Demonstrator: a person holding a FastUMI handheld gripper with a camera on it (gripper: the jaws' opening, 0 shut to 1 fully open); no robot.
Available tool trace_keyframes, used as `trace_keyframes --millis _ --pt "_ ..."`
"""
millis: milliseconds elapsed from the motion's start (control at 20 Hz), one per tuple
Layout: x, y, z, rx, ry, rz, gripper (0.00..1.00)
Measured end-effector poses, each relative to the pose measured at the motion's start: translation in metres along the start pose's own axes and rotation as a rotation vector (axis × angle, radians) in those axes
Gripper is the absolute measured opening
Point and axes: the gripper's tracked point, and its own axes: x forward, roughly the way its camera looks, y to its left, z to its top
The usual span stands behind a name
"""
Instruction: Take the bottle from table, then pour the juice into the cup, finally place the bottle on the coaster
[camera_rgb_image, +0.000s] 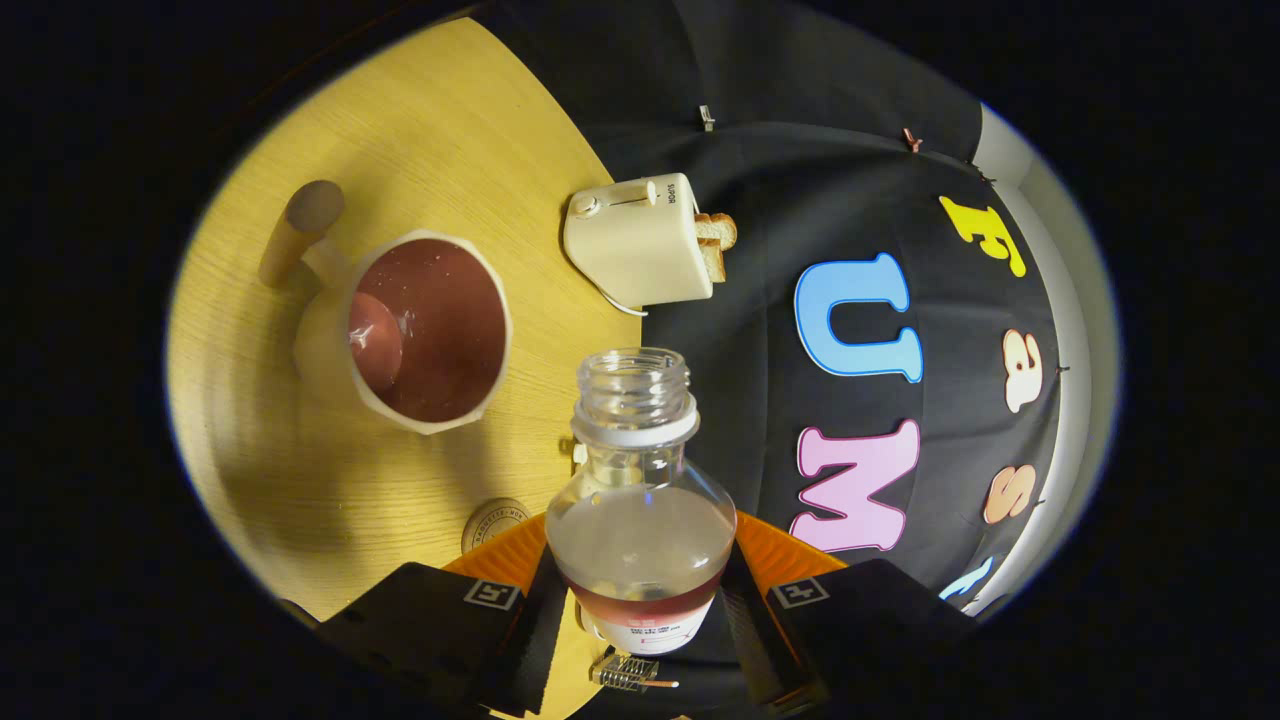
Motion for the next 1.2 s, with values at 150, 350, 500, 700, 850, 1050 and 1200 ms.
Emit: trace_keyframes --millis 150,350,500,700,850,1050,1200 --pt "0.006 0.010 -0.002 -0.035 -0.001 0.021 0.75" --pt "0.012 0.014 0.009 -0.117 -0.038 0.020 0.75" --pt "0.017 0.015 0.013 -0.173 -0.059 0.007 0.76" --pt "0.026 0.014 0.019 -0.232 -0.082 -0.001 0.75" --pt "0.028 0.019 0.021 -0.286 -0.105 0.014 0.75" --pt "0.027 0.018 0.022 -0.340 -0.133 0.008 0.75" --pt "0.029 0.017 0.021 -0.361 -0.134 0.007 0.75"
